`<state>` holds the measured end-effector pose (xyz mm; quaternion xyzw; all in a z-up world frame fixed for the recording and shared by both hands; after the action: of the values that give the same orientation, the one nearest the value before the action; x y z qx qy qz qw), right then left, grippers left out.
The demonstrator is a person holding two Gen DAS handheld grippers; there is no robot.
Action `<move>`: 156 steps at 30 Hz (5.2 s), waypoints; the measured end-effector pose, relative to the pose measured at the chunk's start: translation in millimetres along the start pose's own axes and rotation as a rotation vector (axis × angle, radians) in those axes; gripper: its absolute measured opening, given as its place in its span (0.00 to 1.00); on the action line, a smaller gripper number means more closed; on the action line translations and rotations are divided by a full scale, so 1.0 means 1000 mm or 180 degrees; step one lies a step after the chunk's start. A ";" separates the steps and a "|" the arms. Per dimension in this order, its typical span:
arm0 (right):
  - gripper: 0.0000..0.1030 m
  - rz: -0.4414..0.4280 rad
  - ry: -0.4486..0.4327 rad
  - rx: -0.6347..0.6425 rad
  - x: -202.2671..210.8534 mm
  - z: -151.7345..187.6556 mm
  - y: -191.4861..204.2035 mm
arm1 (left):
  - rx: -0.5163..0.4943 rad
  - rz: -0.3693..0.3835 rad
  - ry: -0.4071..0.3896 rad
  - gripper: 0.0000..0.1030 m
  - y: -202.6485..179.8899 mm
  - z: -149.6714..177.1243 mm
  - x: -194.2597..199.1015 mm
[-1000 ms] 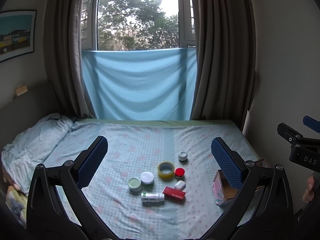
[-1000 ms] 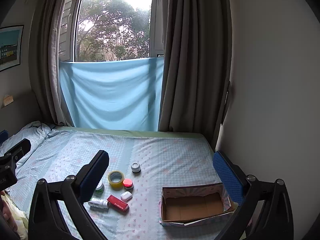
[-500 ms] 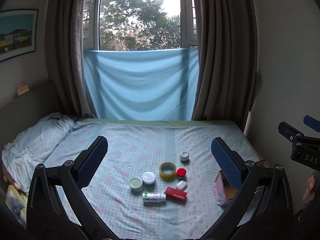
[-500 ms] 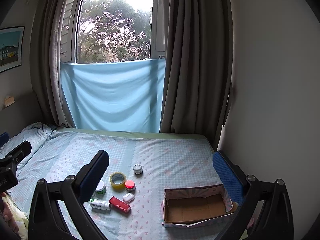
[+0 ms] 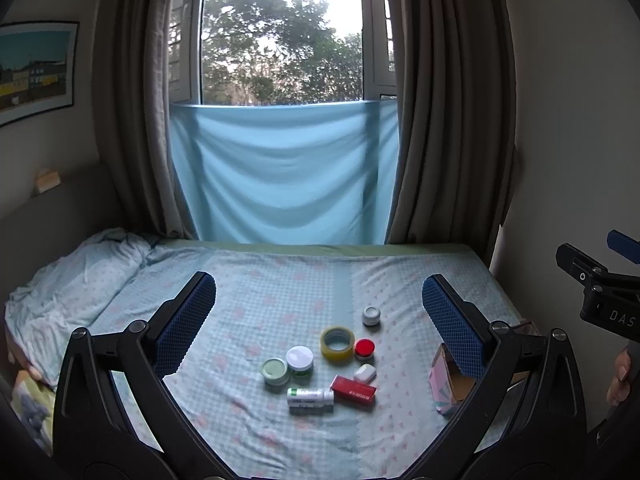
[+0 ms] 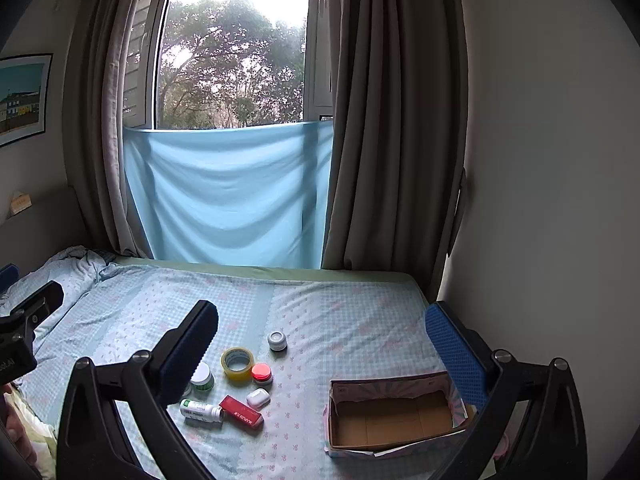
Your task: Organize rigid objects
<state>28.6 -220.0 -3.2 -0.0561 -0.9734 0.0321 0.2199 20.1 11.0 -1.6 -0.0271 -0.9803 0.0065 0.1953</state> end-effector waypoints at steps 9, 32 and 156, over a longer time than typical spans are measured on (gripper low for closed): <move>1.00 0.0001 -0.0004 0.0013 0.001 -0.001 0.000 | 0.0002 0.0010 0.0000 0.99 0.000 0.000 0.000; 1.00 0.0014 0.0013 -0.0017 0.001 0.001 0.000 | 0.0022 0.0017 0.0004 0.99 0.002 0.000 -0.001; 0.39 -0.0697 0.3137 -0.0709 -0.250 0.185 0.145 | -0.0428 0.1225 0.2419 0.66 0.107 0.185 -0.321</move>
<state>187.1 -113.8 -288.5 0.0146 -0.7519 -0.1251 0.6471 250.7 100.0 -297.8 -0.2227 -0.8140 -0.0316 0.5355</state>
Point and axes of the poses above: each gripper's, at about its wrist camera, not at the fingertips, and x roughly against the way its jaws point, y to its left, z to its underside, the point moved 3 cm from there along -x, roughly the way its jaws point, and after that the axes turned 6 degrees about z, right-handed, at the moved point
